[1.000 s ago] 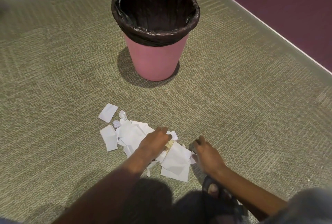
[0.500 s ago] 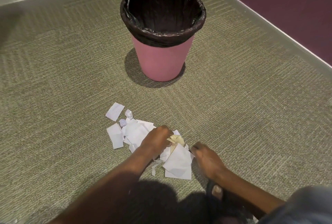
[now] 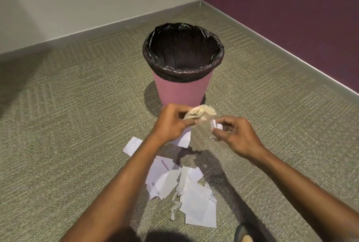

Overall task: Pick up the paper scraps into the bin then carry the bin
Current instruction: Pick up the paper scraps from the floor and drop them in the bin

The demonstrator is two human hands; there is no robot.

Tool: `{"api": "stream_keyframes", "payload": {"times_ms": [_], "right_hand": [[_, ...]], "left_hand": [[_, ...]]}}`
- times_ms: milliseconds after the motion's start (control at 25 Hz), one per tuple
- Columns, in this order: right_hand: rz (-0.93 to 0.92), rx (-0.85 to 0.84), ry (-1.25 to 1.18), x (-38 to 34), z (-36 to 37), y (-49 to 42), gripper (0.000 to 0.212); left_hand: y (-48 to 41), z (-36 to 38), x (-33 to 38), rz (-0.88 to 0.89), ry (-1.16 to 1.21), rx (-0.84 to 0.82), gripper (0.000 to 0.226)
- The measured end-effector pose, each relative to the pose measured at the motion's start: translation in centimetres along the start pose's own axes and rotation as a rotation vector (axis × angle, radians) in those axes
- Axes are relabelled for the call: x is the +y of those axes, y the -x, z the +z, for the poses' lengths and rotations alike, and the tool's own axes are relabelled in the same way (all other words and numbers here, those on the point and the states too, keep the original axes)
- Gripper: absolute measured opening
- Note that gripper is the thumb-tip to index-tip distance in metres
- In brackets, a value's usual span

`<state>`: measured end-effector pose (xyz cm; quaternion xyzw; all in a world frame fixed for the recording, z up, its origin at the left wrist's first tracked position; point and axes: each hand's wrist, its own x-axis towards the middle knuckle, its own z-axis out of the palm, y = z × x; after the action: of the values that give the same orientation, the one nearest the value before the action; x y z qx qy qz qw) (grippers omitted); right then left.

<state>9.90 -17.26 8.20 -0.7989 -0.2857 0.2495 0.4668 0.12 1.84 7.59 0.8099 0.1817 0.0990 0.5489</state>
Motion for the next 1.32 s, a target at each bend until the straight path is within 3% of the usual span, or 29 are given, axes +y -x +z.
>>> {"api": "stream_keyframes", "payload": {"times_ms": [160,320,480,600,720,880,1040,1120,1200,1240,1320], "right_hand": [[-0.166,0.096,-0.108,-8.6,-3.5,-4.9,0.014],[-0.117,0.141,-0.163,-13.6,-3.9,-11.2,0.013],[-0.029,0.12,-0.144,-14.6,-2.9,-15.5,0.01],[0.004,0.112,-0.115,-14.2,-2.7,-17.3,0.022],[-0.031,0.135,-0.047,-13.6,-2.7,-17.3,0.029],[-0.163,0.165,0.028,-11.9,-2.7,-14.1,0.026],[-0.177,-0.001,0.013,-7.2,-1.7,-8.5,0.017],[-0.116,-0.104,0.047,-3.7,-0.6,-5.8,0.013],[-0.017,-0.334,0.181,0.0,1.3,-3.5,0.008],[0.021,-0.477,0.297,1.8,2.4,-2.5,0.009],[0.063,-0.692,0.579,5.1,5.0,-0.9,0.033]], "left_hand": [[-3.8,-5.7,6.5,0.097,0.107,0.255,0.028],[-8.7,-8.4,9.2,-0.037,0.185,0.377,0.032],[-12.5,-8.9,9.9,-0.183,0.166,0.37,0.023],[-13.6,-8.9,9.9,-0.264,0.126,0.397,0.029],[-13.4,-8.8,9.5,-0.191,0.189,0.404,0.04],[-11.4,-10.1,6.9,-0.195,0.422,0.547,0.026],[-7.8,-11.2,2.1,-0.151,0.614,0.626,0.011],[-5.4,-11.0,-0.1,-0.143,0.597,0.711,0.009],[-2.4,-9.5,-3.1,-0.213,0.457,0.747,0.012],[-0.7,-8.0,-4.8,-0.268,0.335,0.683,0.013],[3.0,-4.5,-8.3,-0.351,0.008,0.36,0.003]]}}
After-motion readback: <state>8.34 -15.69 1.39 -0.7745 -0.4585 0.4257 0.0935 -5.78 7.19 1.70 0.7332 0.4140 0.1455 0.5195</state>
